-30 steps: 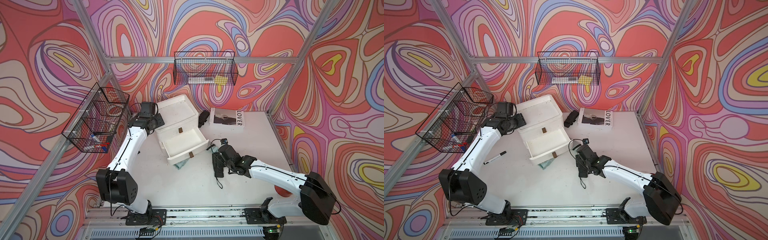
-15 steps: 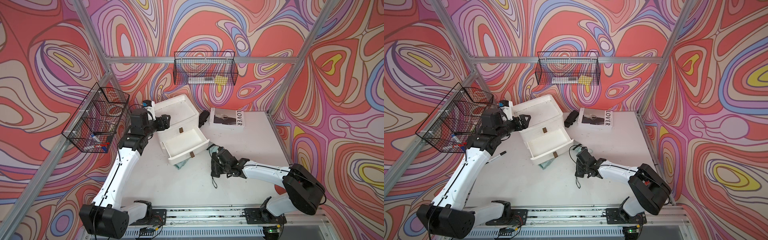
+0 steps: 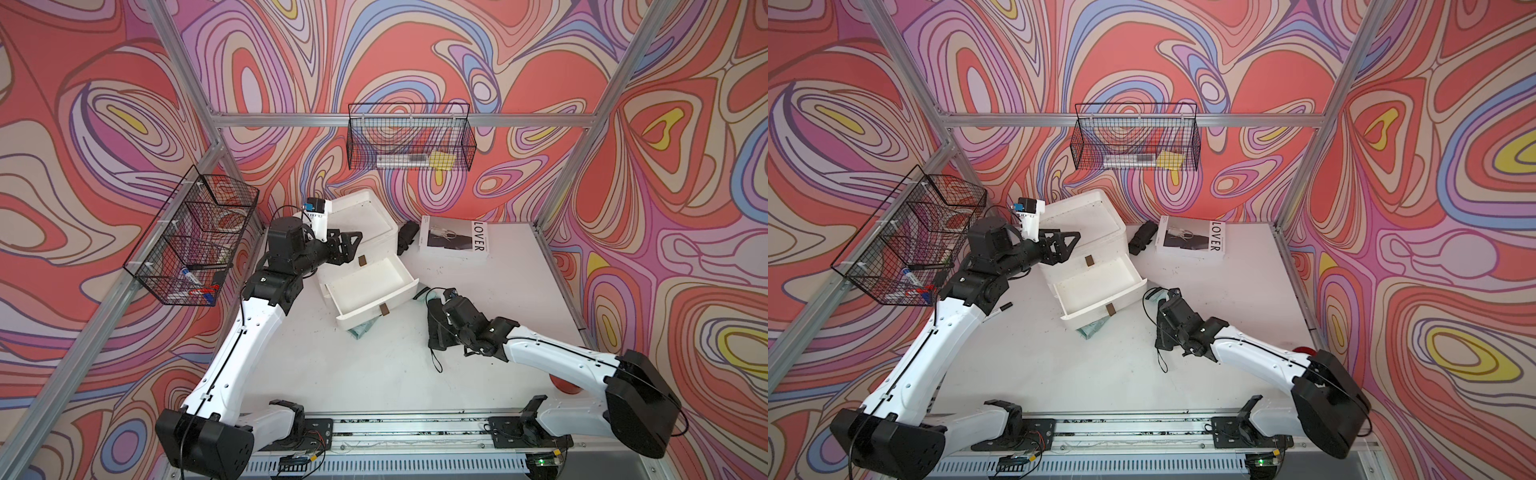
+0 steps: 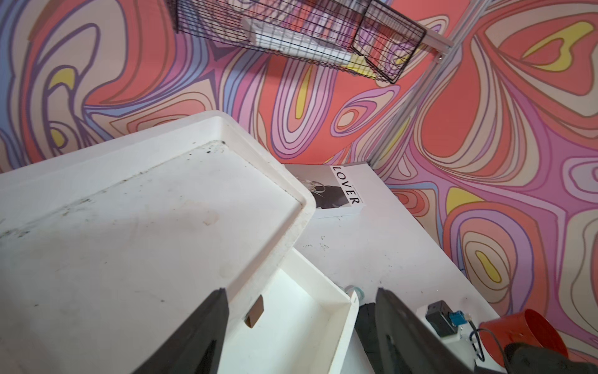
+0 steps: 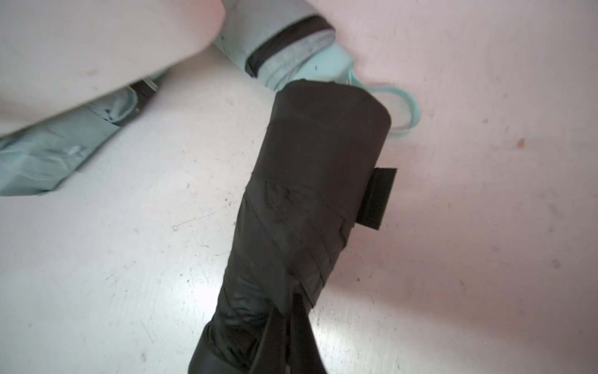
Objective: Place the umbrella in the drawer by color
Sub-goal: Pick up the umbrella from the center of the board.
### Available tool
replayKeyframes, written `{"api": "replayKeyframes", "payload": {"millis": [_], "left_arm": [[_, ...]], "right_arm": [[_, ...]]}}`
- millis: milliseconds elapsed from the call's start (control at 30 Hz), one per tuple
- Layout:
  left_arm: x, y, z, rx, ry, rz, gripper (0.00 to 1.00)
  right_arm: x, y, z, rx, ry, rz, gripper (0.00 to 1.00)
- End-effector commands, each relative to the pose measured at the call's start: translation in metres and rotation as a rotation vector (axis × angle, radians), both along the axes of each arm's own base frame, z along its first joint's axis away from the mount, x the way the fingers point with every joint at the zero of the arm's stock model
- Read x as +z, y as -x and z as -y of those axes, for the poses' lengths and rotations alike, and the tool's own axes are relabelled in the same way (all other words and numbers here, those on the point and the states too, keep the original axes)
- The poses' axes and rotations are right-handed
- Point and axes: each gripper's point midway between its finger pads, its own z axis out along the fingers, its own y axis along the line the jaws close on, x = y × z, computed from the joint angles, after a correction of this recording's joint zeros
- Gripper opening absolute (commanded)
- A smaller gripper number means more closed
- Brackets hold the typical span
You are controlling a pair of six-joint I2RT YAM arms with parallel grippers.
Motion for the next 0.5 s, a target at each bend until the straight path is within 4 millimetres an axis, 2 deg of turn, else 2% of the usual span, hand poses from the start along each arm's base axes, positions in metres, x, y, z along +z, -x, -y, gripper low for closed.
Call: {"api": "replayKeyframes", "payload": {"millis": [0, 100, 167, 267, 400, 467], "left_arm": [[0.009, 0.016, 0.025, -0.145, -0.013, 0.062, 0.78], [0.007, 0.026, 0.042, -0.235, -0.006, 0.055, 0.79], [0.007, 0.033, 0.053, -0.296, 0.009, 0.044, 0.79], [0.006, 0.039, 0.063, -0.356, 0.028, 0.029, 0.79], [0.006, 0.045, 0.072, -0.400, 0.033, 0.016, 0.78], [0.002, 0.051, 0.077, -0.423, 0.023, -0.008, 0.78]], "right_arm": [[0.080, -0.016, -0.003, 0.084, -0.007, 0.233, 0.00], [0.136, -0.018, -0.001, 0.131, -0.025, 0.382, 0.00], [0.172, -0.016, -0.008, 0.215, -0.040, 0.499, 0.00], [0.212, -0.015, -0.021, 0.330, -0.043, 0.664, 0.00], [0.241, -0.015, -0.045, 0.497, 0.002, 0.885, 0.00], [0.251, -0.021, -0.050, 0.525, 0.064, 0.981, 0.00]]}}
